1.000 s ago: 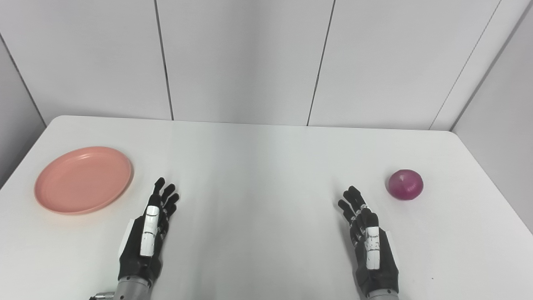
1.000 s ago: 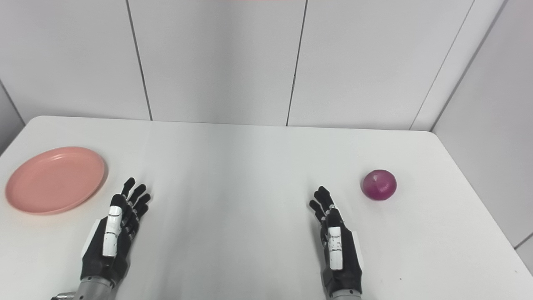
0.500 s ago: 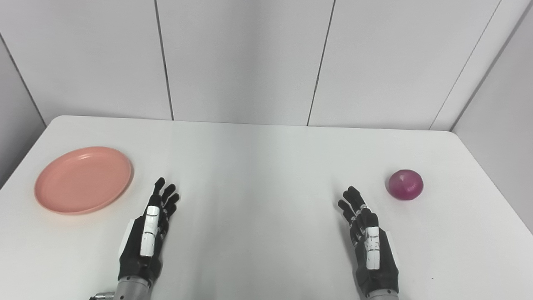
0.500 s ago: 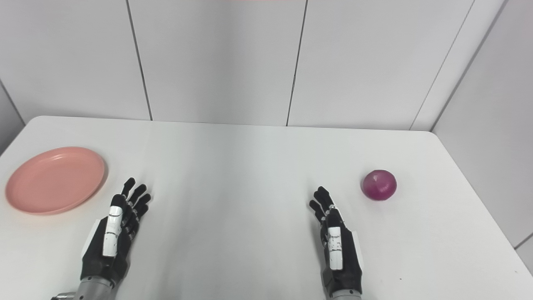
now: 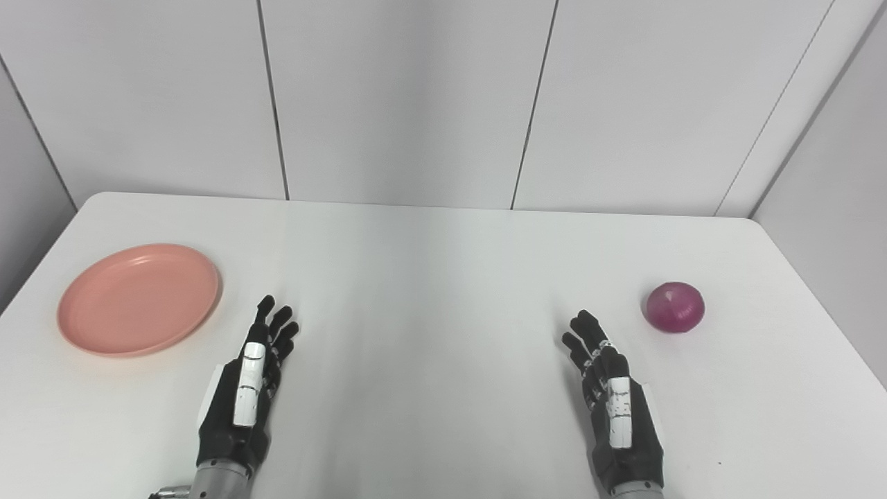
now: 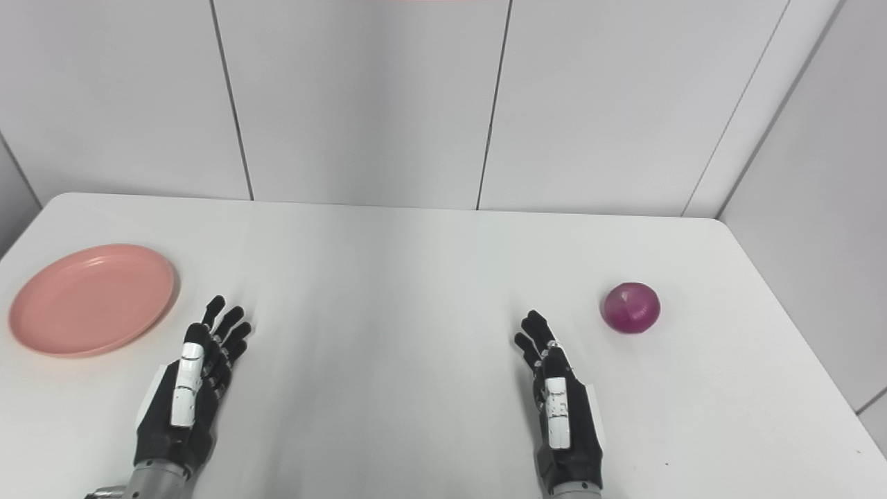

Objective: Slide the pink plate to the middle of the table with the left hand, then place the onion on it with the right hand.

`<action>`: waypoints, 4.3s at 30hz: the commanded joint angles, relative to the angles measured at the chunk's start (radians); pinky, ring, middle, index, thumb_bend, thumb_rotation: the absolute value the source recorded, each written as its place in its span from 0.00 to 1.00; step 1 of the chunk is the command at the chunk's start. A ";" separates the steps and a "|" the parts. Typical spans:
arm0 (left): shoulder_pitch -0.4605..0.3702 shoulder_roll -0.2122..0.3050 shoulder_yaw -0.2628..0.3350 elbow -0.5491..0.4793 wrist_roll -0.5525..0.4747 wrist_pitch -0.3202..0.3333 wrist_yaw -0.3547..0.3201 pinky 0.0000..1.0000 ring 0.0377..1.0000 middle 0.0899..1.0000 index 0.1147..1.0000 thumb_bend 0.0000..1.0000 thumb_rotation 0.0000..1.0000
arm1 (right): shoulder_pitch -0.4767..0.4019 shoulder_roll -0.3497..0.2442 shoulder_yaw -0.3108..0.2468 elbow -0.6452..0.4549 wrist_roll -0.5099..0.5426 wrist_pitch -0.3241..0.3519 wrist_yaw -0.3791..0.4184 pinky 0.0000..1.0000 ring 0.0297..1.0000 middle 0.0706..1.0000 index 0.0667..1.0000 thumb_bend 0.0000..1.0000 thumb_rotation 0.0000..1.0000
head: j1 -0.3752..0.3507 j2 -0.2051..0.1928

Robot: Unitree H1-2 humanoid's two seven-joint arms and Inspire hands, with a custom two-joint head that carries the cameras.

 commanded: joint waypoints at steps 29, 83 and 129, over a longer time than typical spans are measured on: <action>0.055 -0.044 -0.064 0.044 0.080 -0.080 0.054 0.99 0.92 0.93 0.94 0.68 0.90 | 0.034 -0.080 -0.040 0.119 0.049 -0.076 0.055 0.99 0.90 0.92 0.92 0.74 1.00 | 0.213 -0.130; 0.015 -0.119 -0.124 0.145 0.199 -0.174 0.109 0.81 0.86 0.88 0.88 0.62 0.77 | -0.010 -0.145 -0.124 0.229 0.158 -0.093 0.103 1.00 1.00 1.00 1.00 0.65 1.00 | 0.503 -0.224; -0.529 0.314 0.138 0.006 0.138 0.257 0.053 1.00 0.93 0.91 0.93 0.80 0.98 | 0.002 -0.129 -0.118 0.184 0.139 -0.059 0.093 1.00 1.00 1.00 1.00 0.64 1.00 | 0.494 -0.187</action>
